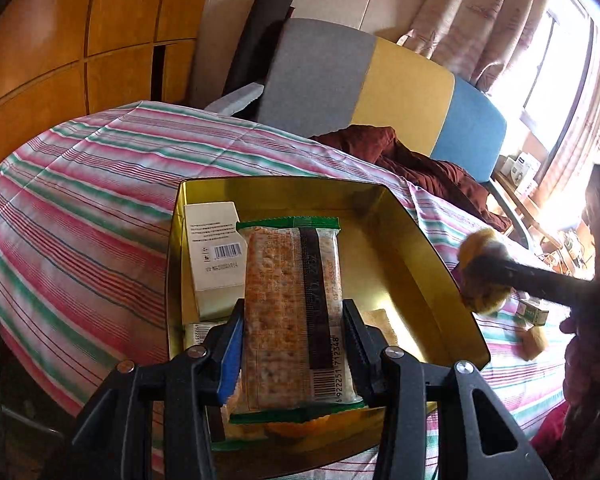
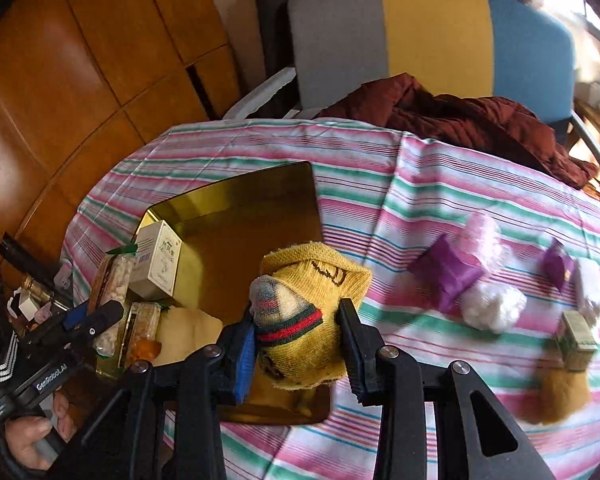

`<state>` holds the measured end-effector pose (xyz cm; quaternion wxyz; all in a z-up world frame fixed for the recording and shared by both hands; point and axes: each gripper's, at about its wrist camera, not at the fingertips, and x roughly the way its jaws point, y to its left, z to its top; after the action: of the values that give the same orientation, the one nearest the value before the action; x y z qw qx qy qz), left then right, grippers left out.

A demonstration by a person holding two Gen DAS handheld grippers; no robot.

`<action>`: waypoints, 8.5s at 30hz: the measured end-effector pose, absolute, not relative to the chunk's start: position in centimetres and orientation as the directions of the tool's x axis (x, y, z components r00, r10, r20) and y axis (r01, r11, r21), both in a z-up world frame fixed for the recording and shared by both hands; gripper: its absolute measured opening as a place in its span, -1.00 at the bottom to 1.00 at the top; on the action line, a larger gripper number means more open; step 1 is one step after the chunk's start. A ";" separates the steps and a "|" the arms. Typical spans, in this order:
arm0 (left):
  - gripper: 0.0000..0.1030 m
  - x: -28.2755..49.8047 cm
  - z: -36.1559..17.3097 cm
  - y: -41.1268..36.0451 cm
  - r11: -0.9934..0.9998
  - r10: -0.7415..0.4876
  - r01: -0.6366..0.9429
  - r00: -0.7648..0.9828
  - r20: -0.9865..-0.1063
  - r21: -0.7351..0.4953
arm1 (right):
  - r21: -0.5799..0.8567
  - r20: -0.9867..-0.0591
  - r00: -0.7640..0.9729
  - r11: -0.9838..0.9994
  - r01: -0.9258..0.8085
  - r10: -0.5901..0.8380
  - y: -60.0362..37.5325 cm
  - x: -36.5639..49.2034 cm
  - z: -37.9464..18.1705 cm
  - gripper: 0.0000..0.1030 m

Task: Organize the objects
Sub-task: 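Lower the cracker packet into the gold tray with the left tool while the right tool drops the toy, then move both tools back from the gold tray toward the items on the cloth, then grasp the purple packet with the left tool while the right tool grasps the pink hair roller, then release the purple packet into the gold tray with the left tool while the right tool releases the roller, then move both tools back from the gold tray toward the remaining items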

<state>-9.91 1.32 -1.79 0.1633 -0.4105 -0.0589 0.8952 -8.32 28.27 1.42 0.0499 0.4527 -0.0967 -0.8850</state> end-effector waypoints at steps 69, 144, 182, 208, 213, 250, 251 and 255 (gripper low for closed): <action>-0.03 -2.4 2.0 12.6 -0.884 0.264 -0.449 -0.714 -0.648 0.134 | 0.016 -0.703 -0.689 -0.965 -0.263 0.176 35.1 -1.4 2.3 0.99; -0.23 -12.1 -3.3 29.8 -0.766 0.484 -0.611 -0.347 -0.803 -0.197 | 0.195 -0.749 -0.630 -0.841 -0.505 0.205 54.2 2.0 -0.2 0.91; -0.23 -11.9 -0.7 3.0 -0.923 0.384 -0.217 -0.571 -0.725 -0.318 | 0.072 -0.775 -0.630 -0.997 -0.014 -0.047 34.7 -11.5 1.8 0.20; -0.22 -11.7 -0.1 2.3 -0.923 0.384 -0.239 -0.609 -0.694 -0.301 | 0.027 -0.833 -0.550 -0.997 0.066 -0.059 25.2 -4.5 -3.9 0.69; -0.22 -13.2 -0.2 3.1 -0.932 0.362 -0.240 -0.615 -0.701 -0.270 | 0.064 -0.831 -0.551 -0.997 0.034 -0.072 25.8 -3.7 -4.1 0.69; -0.03 -5.8 -0.5 5.8 -0.961 0.237 -0.269 -0.685 -0.689 -0.063 | 0.014 -0.753 -0.657 -1.000 -0.021 0.003 24.2 -1.5 -1.8 0.99; -0.03 -5.6 -0.4 5.9 -0.960 0.239 -0.275 -0.685 -0.688 -0.060 | 0.014 -0.752 -0.660 -1.000 -0.023 0.004 24.2 -1.5 -1.8 0.99; -0.03 -5.1 -0.3 6.3 -0.955 0.245 -0.293 -0.683 -0.688 -0.049 | 0.017 -0.742 -0.670 -0.999 -0.037 0.012 24.5 -1.3 -1.4 0.99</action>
<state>-5.07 6.30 -0.33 0.1468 -0.3702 0.0325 0.9167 -1.26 24.53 -1.38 -0.0134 0.4057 -0.0155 -0.9138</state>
